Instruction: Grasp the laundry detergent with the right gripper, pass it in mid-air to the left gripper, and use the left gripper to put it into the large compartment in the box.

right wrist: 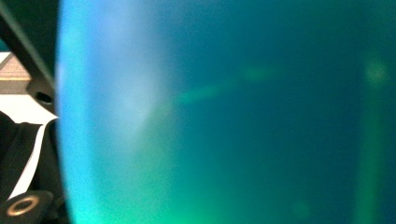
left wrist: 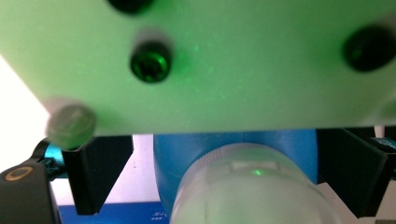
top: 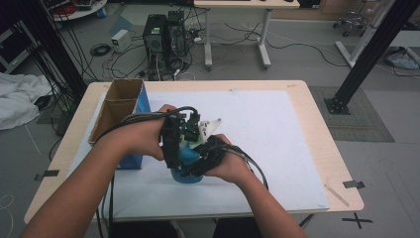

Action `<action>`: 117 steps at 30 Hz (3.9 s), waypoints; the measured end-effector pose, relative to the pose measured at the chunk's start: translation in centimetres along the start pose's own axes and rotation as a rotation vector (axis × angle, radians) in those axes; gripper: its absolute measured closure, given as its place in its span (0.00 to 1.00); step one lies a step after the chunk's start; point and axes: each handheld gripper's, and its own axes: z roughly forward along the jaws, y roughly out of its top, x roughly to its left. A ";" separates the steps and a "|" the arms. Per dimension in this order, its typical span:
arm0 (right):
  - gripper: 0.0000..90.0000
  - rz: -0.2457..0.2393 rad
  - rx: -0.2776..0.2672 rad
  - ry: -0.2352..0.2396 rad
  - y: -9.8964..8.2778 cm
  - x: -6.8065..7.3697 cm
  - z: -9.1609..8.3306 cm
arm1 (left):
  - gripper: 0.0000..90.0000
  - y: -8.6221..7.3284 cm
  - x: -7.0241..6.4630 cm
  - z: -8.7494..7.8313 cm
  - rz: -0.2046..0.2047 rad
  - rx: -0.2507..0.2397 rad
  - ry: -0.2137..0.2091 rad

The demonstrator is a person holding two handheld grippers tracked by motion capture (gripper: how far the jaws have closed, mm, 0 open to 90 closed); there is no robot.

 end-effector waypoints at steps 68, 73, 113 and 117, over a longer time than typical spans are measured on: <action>0.35 0.030 -0.025 0.020 -0.7 0.3 -0.9 | 0.43 0.2 -0.1 -1.6 -0.082 0.034 -0.011; 0.32 0.029 -0.024 -0.017 -1.0 0.2 -2.5 | 0.43 0.1 0.0 -1.8 -0.101 0.057 -0.007; 0.19 0.111 0.384 -0.171 -0.5 -2.0 -11.4 | 0.42 -2.7 3.1 -8.3 -0.358 0.097 -0.013; 0.17 0.109 0.455 -0.159 0.0 -2.5 -11.3 | 0.42 -3.4 3.9 -9.2 -0.419 0.095 -0.013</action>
